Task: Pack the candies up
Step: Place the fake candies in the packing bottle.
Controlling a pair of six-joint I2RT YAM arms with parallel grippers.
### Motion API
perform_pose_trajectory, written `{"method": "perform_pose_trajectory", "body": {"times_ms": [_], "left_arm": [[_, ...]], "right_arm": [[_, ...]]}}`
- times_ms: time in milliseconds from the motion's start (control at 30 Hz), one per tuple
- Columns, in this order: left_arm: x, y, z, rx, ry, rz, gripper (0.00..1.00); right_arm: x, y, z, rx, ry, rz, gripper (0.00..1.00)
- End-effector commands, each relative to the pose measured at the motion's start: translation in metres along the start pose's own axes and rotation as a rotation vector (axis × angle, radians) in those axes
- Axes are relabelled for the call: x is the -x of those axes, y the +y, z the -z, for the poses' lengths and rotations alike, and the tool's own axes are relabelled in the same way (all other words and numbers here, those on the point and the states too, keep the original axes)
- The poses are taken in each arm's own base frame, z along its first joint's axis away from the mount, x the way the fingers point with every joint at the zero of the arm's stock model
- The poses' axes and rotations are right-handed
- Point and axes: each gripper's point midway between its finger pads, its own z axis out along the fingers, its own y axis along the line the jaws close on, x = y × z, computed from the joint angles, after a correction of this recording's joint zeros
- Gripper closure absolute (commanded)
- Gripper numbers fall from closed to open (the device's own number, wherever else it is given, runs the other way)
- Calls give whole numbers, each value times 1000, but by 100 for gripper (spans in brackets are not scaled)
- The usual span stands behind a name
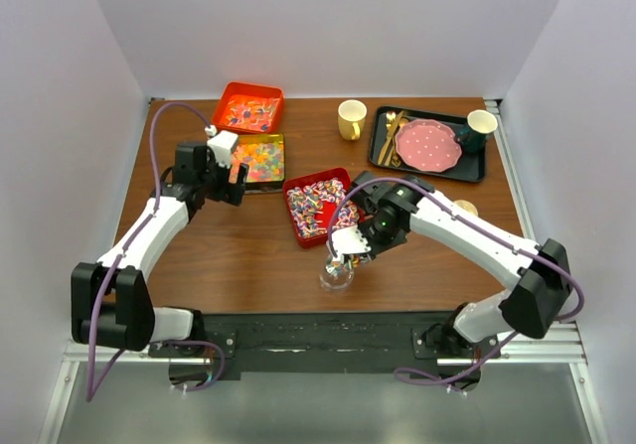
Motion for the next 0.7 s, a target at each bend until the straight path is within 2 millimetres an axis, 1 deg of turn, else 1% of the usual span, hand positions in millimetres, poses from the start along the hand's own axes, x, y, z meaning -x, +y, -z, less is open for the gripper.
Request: {"method": "perform_pose_trajectory", "body": {"times_ms": [0,33,67,100,133,167,200,233,267,433,500,633,667], "left_arm": [[23,14,7,77,-67,44,0],[24,12,8,66,-80,47,0],[23,5,8,24,-87,39,0],[25,2,9,4,-103,10,0],[28,-1,10,-8,-117,-6,0],[32,0,12,2,-129,-21,0],[33,0,12,4,-129,-27,0],[33,0,11,6,-127,-30,0],[37,1,12,8,-134,-26,0],[42,-5,16,-20,-150,-5,0],[45,-10,17,-51,-165,-5,0],[56,-29,25,-129,-223,-22,0],[60,-31,30,-132,-254,-15,0]], "right_arm": [[-16,-17,19,-31,153,12,100],[-19,-19,15,-8,215,17,100],[-16,-23,19,-12,230,19,100],[-13,-20,20,6,255,33,100],[-11,-21,18,15,276,49,100],[-13,-24,21,0,318,69,100],[-10,-22,21,7,346,103,100],[-11,-20,18,20,377,117,100],[-15,-21,20,14,416,130,100],[-24,-22,19,20,494,144,100],[-26,-22,23,17,522,147,100],[-25,-24,34,4,556,163,100],[-24,-23,35,3,559,173,100]]}}
